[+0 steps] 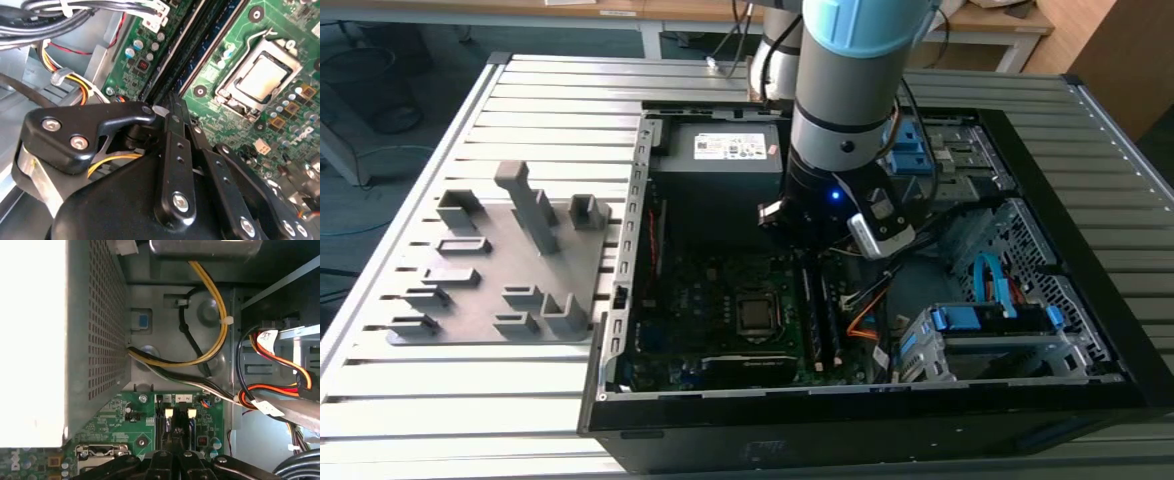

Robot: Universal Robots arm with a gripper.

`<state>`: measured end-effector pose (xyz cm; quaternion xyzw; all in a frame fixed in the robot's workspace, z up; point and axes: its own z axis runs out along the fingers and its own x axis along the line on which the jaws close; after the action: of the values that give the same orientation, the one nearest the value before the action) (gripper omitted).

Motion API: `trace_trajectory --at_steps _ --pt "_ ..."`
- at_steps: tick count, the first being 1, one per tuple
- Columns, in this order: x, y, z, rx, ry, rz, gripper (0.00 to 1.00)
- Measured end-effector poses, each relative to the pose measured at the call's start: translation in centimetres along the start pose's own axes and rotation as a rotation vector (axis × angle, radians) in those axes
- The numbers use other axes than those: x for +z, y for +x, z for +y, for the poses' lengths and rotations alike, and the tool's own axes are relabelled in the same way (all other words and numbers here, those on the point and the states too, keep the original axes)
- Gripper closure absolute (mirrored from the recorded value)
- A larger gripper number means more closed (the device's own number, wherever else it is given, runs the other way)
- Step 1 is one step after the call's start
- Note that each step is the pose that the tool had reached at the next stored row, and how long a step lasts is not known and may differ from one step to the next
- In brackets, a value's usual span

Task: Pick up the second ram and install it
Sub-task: 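Press down the second ram until it locks into place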

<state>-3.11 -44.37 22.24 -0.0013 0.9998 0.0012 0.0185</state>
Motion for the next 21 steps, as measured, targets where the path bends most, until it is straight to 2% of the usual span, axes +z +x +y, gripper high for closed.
trace_trajectory --at_steps 4,7,21 --pt "0.0 0.02 -1.35 0.0 0.0004 0.0 0.9" --pt "0.02 0.03 -2.37 0.0 0.0049 0.0 0.9" --pt "0.17 0.05 -6.24 -0.002 0.0509 0.0003 0.9"
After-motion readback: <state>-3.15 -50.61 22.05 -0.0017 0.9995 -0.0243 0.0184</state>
